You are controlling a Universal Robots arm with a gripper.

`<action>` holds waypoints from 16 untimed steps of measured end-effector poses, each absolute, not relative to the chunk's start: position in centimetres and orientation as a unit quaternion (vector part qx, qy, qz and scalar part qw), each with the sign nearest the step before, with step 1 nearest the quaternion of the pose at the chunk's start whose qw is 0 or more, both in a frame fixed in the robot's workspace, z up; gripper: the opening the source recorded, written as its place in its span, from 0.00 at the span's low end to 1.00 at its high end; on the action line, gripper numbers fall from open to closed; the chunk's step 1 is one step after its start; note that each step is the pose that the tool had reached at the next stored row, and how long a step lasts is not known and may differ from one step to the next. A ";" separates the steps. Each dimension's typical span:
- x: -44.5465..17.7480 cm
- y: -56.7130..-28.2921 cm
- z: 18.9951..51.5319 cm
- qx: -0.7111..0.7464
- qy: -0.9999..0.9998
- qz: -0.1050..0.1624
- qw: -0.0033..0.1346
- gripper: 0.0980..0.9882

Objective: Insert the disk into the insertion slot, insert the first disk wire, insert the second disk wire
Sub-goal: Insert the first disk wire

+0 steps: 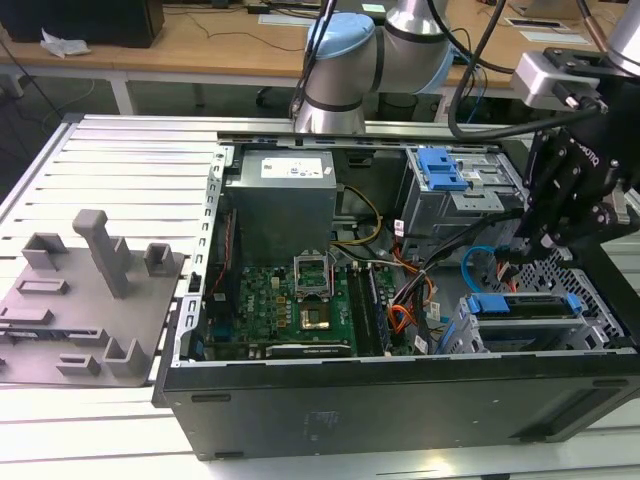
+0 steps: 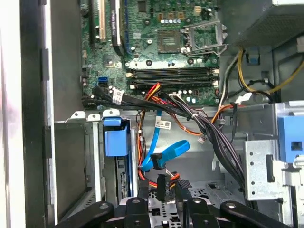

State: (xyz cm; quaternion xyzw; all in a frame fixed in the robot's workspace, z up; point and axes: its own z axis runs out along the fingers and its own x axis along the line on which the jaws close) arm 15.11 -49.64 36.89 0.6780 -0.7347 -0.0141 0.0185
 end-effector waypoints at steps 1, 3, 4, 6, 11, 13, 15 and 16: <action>15.1 -49.6 36.7 0.669 -0.743 -0.014 0.018 0.30; 15.2 -49.6 36.2 0.668 -0.744 -0.014 0.018 0.30; 15.2 -49.6 36.0 0.668 -0.744 -0.014 0.018 0.30; 15.2 -49.3 35.7 0.668 -0.744 -0.014 0.018 0.30; 14.9 -49.3 35.2 0.668 -0.744 -0.013 0.019 0.30; 14.9 -49.3 35.2 0.668 -0.744 -0.013 0.019 0.30; 14.9 -49.3 35.2 0.668 -0.744 -0.013 0.019 0.21; 14.9 -49.3 35.2 0.668 -0.744 -0.013 0.019 0.14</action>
